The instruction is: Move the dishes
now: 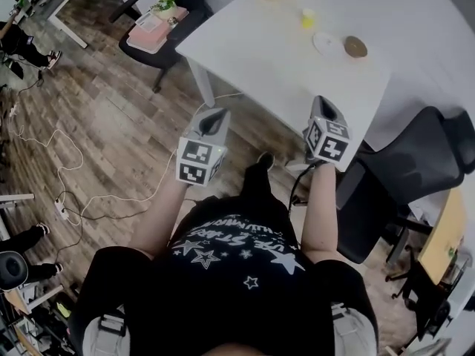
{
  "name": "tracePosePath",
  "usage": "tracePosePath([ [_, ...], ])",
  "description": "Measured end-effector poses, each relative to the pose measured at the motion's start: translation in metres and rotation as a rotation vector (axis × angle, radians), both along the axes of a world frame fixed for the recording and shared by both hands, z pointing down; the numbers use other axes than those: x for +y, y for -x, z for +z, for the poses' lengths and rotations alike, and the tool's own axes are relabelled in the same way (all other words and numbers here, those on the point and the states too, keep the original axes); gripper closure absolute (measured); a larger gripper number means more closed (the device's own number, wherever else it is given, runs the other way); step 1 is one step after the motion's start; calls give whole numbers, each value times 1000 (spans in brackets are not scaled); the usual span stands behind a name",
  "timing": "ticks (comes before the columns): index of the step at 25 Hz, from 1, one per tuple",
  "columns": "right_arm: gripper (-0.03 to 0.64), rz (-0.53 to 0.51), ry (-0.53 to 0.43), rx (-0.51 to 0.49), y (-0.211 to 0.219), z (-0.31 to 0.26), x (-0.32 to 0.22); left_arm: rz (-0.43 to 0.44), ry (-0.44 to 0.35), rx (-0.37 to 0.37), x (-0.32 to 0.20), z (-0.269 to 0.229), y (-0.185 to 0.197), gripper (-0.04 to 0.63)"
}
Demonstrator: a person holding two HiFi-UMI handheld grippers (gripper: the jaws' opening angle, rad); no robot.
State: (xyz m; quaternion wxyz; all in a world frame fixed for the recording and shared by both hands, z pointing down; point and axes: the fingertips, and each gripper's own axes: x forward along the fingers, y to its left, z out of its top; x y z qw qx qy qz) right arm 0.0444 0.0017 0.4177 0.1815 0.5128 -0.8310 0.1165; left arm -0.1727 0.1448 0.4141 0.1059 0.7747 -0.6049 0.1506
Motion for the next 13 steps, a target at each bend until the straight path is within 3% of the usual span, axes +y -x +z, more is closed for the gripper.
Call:
tracePosePath([
  [13, 612, 11, 9, 9, -29, 10, 112, 34, 14, 38, 79, 9, -22, 584],
])
